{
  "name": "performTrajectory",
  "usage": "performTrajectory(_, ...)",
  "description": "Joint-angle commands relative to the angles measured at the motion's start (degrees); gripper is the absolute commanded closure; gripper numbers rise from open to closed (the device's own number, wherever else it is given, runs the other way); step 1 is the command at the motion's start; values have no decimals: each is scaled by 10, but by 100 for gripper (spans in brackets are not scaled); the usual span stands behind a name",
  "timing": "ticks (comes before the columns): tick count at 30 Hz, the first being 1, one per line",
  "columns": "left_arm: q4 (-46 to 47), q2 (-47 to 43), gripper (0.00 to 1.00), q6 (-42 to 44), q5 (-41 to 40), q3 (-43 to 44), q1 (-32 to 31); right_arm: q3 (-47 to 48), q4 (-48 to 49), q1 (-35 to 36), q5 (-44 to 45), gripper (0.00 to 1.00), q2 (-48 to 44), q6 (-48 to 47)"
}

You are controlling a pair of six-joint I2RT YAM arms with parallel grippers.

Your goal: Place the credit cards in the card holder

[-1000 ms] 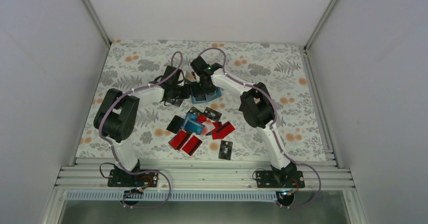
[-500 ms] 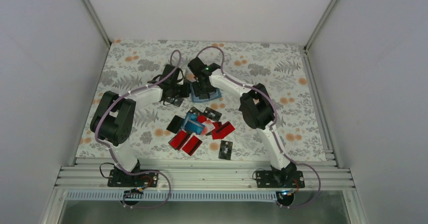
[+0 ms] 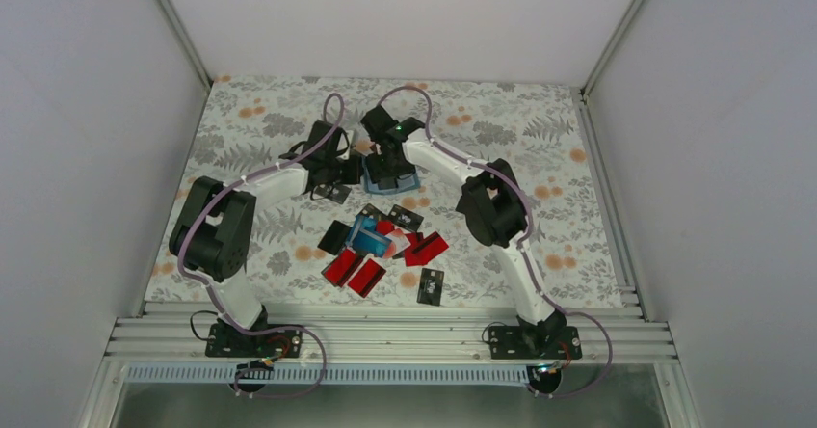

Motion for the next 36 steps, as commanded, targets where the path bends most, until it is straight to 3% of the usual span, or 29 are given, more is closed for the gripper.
performTrajectory(1,8,-25,98,10,8,6,0,-1,16,-2,-59,32,-37,0)
performTrajectory(11,8,-28,98,10,9,7,-3,-64,65,-13,-146,28,-60,6)
performTrajectory(20,-6,-45,98,13,2,12,-4,-43,22,-17,-18,32,-56,7)
performTrajectory(36,-13,-41,98,15,-7,17,-4,-71,16,-30,39,34,-106,9)
